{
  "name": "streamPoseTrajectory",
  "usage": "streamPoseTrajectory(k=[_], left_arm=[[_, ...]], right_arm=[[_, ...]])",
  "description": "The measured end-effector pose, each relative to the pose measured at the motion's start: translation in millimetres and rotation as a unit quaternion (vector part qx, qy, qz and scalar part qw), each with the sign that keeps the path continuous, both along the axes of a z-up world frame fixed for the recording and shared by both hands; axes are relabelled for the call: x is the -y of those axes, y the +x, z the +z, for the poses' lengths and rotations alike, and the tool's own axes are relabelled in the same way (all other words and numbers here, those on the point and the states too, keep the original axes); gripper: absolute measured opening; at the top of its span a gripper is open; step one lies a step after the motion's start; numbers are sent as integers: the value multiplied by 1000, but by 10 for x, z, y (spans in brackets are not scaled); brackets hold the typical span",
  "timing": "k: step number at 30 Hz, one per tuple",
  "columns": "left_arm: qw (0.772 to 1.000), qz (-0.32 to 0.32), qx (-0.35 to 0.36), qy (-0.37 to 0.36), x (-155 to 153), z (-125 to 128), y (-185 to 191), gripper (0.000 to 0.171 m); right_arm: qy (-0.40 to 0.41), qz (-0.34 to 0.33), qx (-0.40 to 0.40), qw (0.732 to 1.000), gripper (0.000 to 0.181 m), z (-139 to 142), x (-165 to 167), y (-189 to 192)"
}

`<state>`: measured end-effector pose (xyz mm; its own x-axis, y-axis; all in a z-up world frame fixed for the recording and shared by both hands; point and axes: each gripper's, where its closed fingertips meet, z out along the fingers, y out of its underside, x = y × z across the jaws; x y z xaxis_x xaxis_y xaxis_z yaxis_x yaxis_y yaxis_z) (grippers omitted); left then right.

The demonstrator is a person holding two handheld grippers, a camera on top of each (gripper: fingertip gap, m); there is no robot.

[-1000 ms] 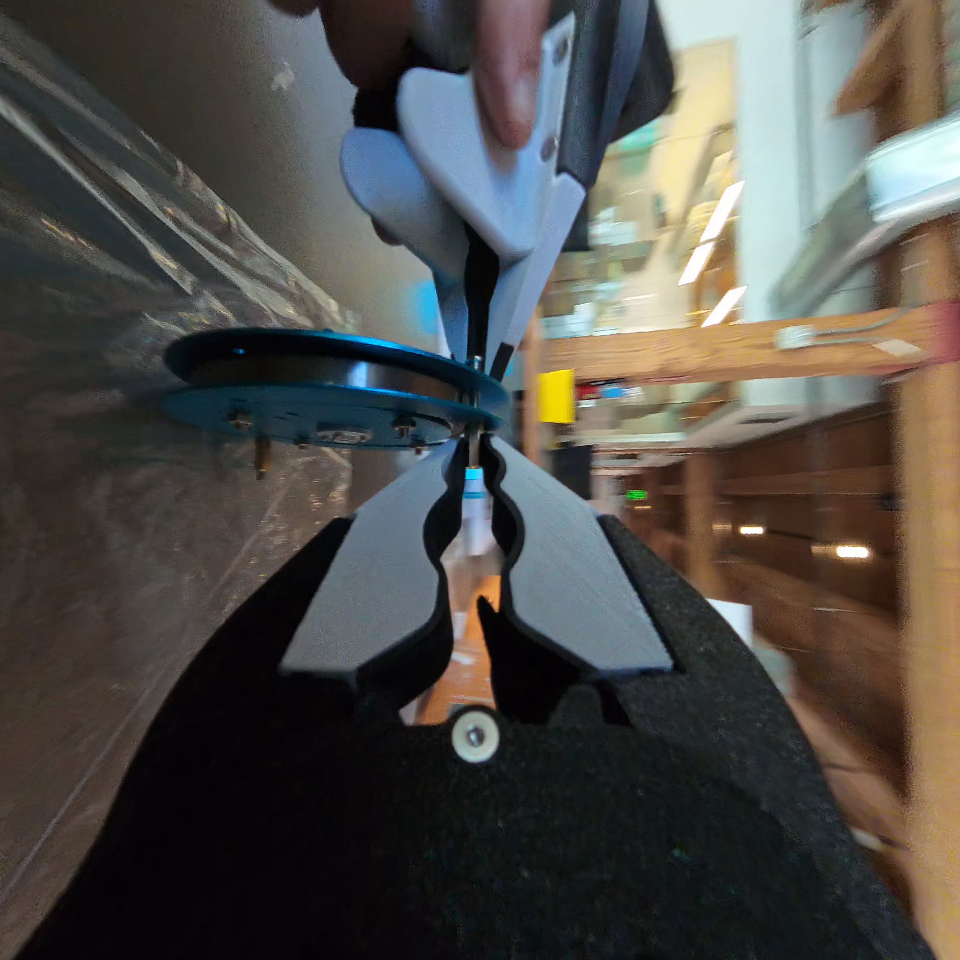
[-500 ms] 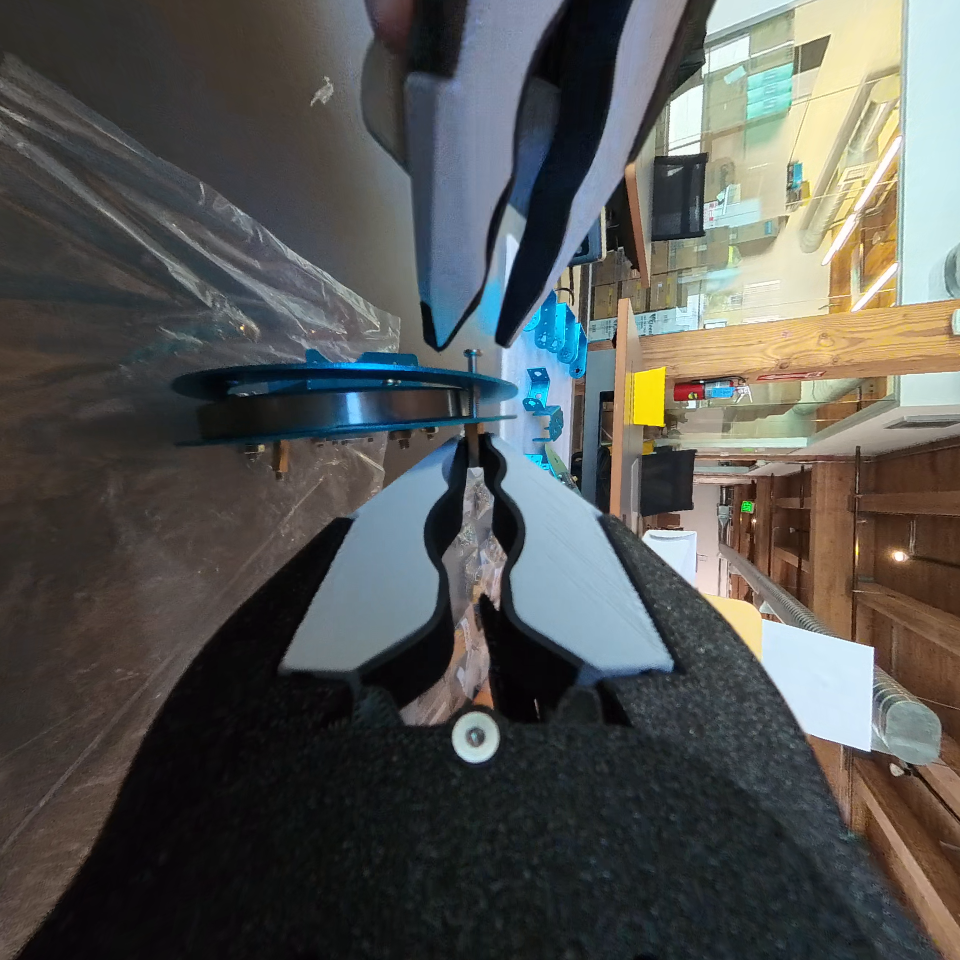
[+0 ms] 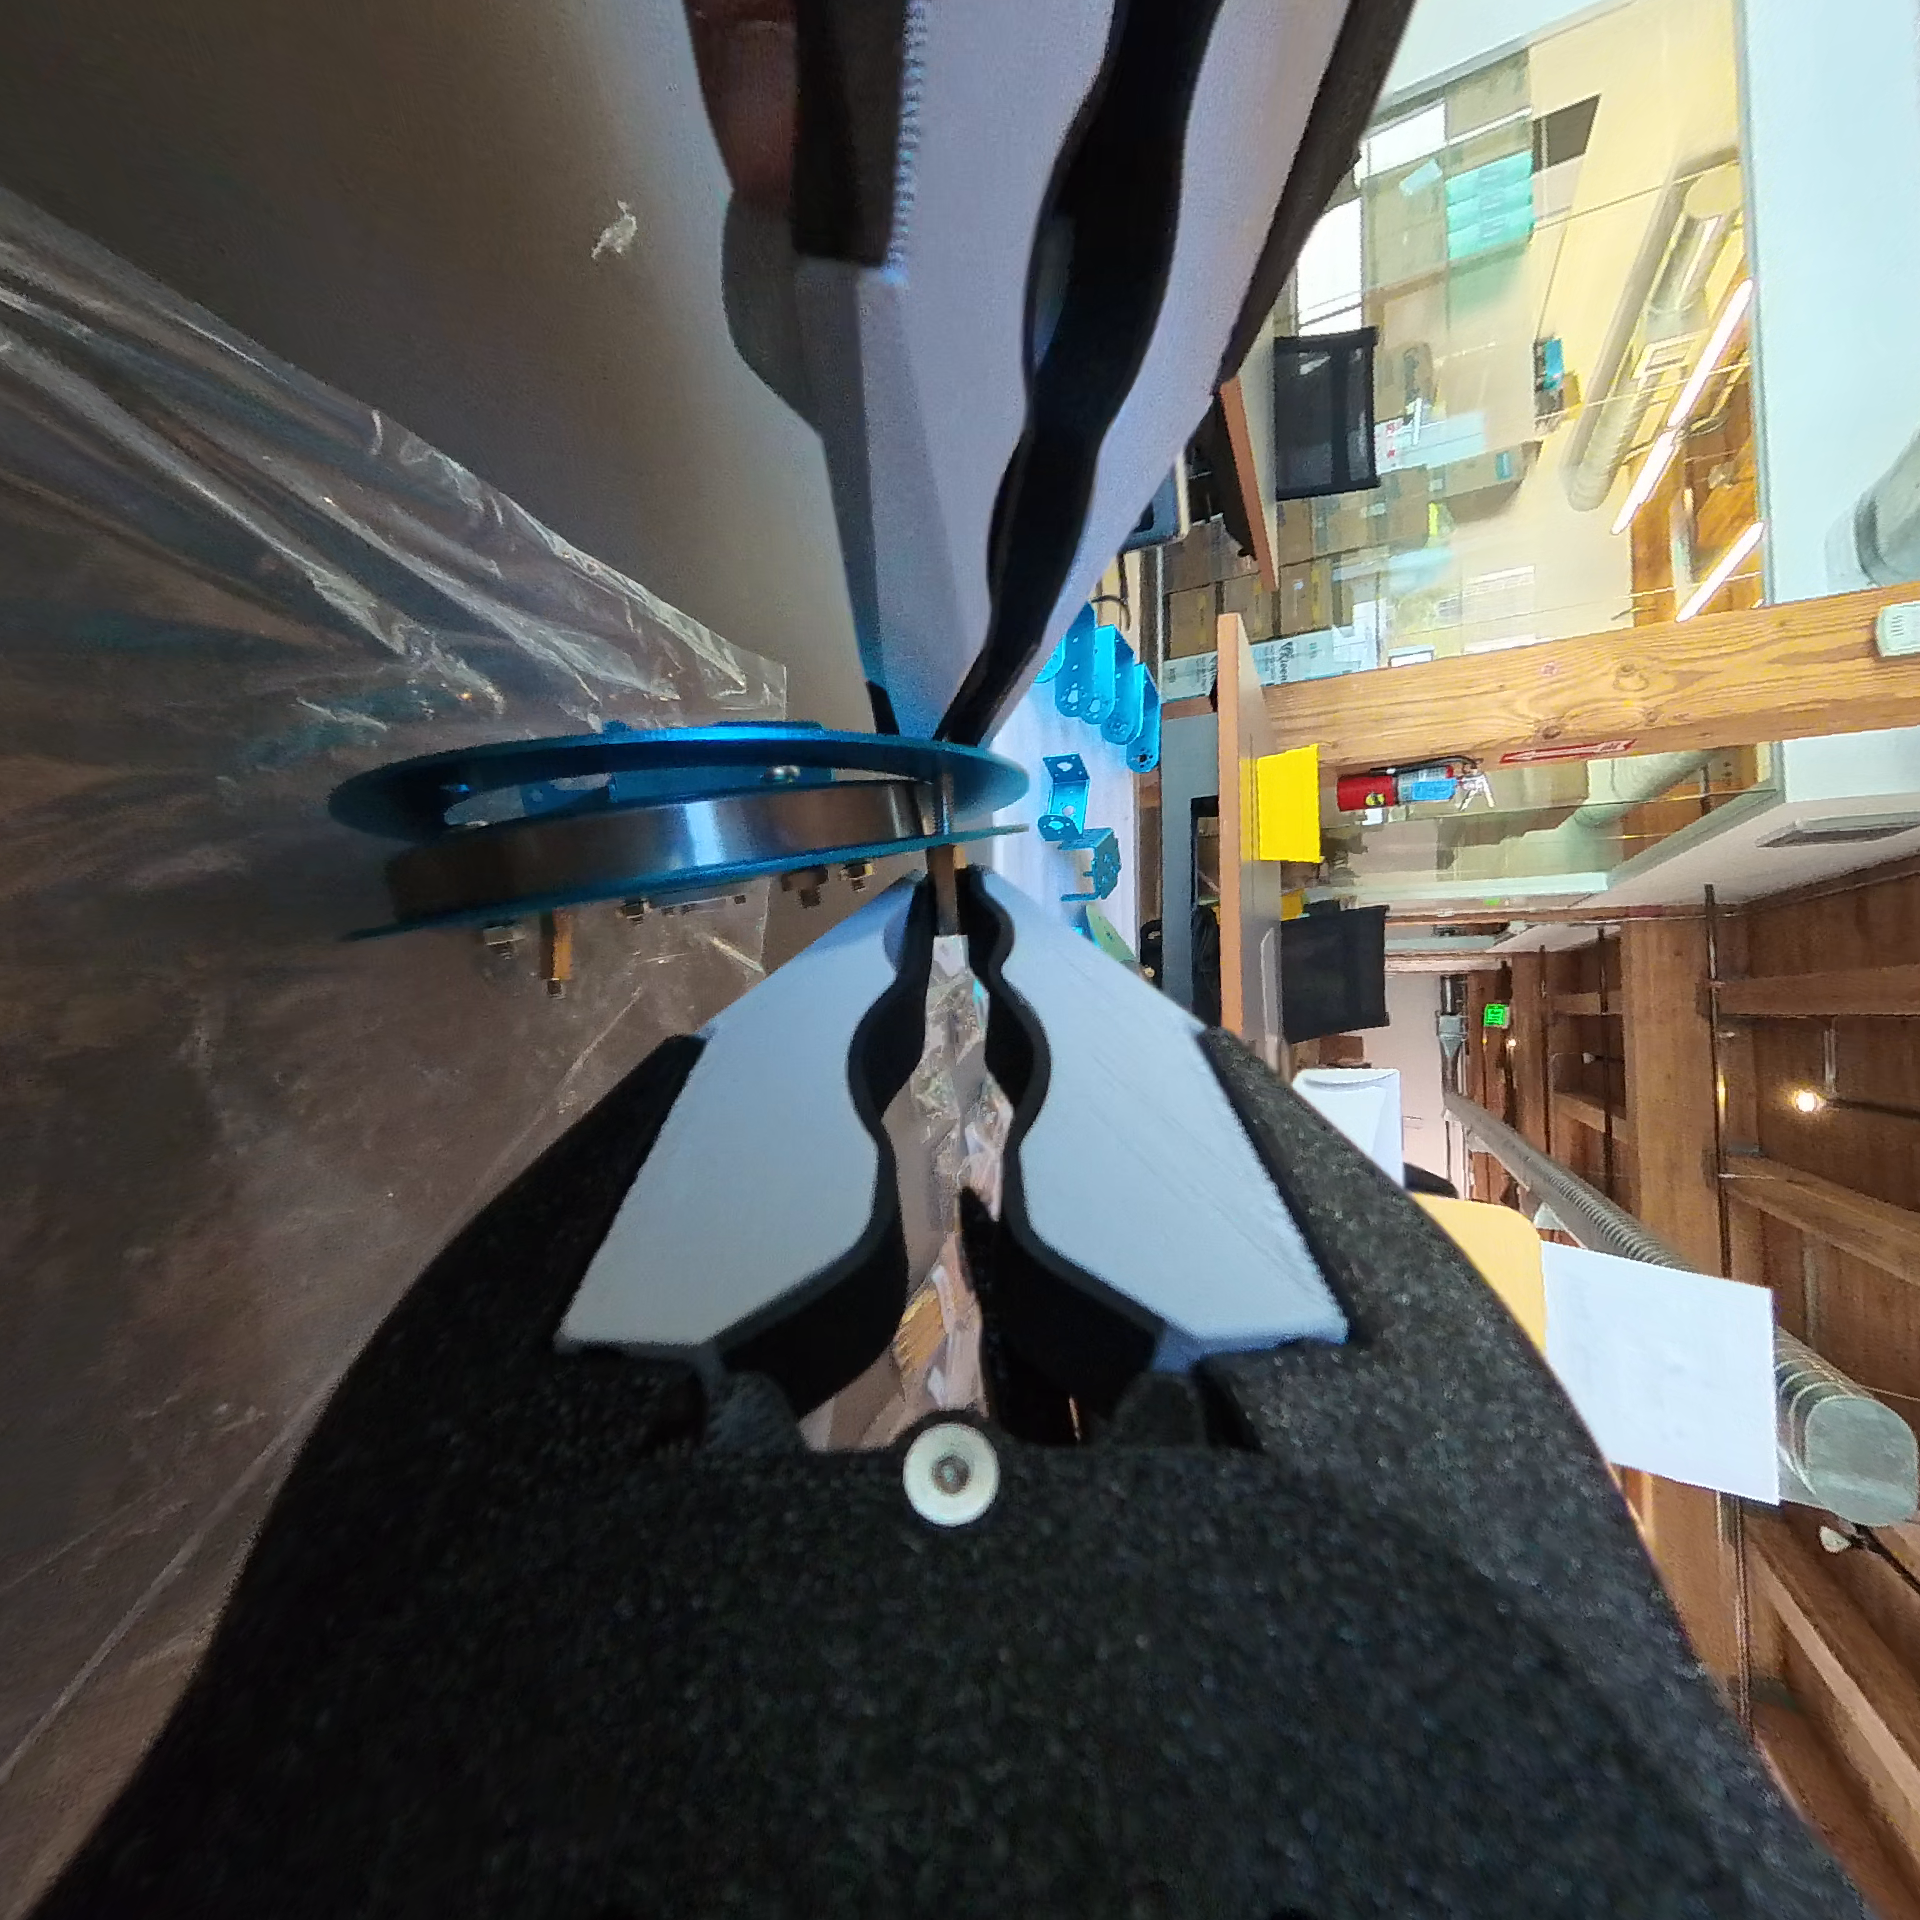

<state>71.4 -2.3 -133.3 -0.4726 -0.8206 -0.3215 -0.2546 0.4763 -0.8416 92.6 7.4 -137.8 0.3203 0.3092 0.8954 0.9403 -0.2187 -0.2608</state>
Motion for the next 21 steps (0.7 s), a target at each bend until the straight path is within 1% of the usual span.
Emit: streamPoseTrajectory(k=[2, 3, 4, 5, 6, 7, 8, 9, 11, 12, 14, 15, 17, 20, 21], left_arm=[[994, 2, -22, -105, 5, 5, 12, 3], [985, 5, -33, -172, 9, 7, 17, 3], [966, 9, -41, -256, 15, 31, 19, 5], [932, 8, -46, -359, 32, 92, 12, 12], [886, 10, -49, -461, 30, 152, 5, 20], [834, 20, -42, -549, -1, 188, 4, 21], [786, 33, -22, -617, -41, 210, -3, 20], [745, 53, 8, -664, -90, 214, -15, 20], [687, 115, 74, -714, -227, 189, -46, 21], [665, 141, 106, -726, -293, 193, -72, 21], [624, 186, 155, -743, -385, 234, -103, 32], [613, 205, 160, -746, -378, 231, -91, 35], [604, 244, 156, -743, -308, 156, -35, 37], [614, 226, 148, -742, -67, 128, 24, 42], [624, 221, 152, -734, -21, 137, 31, 43]], right_arm=[[11, 2, 1, 1000, 5, 6, -3, 11], [15, 2, -1, 1000, 4, 7, -3, 21], [19, 0, -4, 1000, 4, 5, -4, 33], [22, -3, -9, 1000, 4, 6, -4, 50], [27, -4, -13, 1000, 4, 6, -2, 66], [33, -6, -18, 999, 5, 6, 1, 83], [40, -10, -24, 999, 4, 6, 4, 102], [45, -14, -30, 998, 4, 6, 10, 124], [56, -27, -44, 997, 5, 0, 19, 178], [61, -30, -48, 997, 4, -2, 26, 194], [69, -35, -52, 996, 5, -2, 38, 213], [72, -39, -55, 995, 4, -3, 39, 220], [78, -39, -61, 994, 4, 1, 36, 207], [85, -36, -50, 994, 5, 12, 27, 180], [88, -35, -47, 994, 5, 15, 26, 170]])
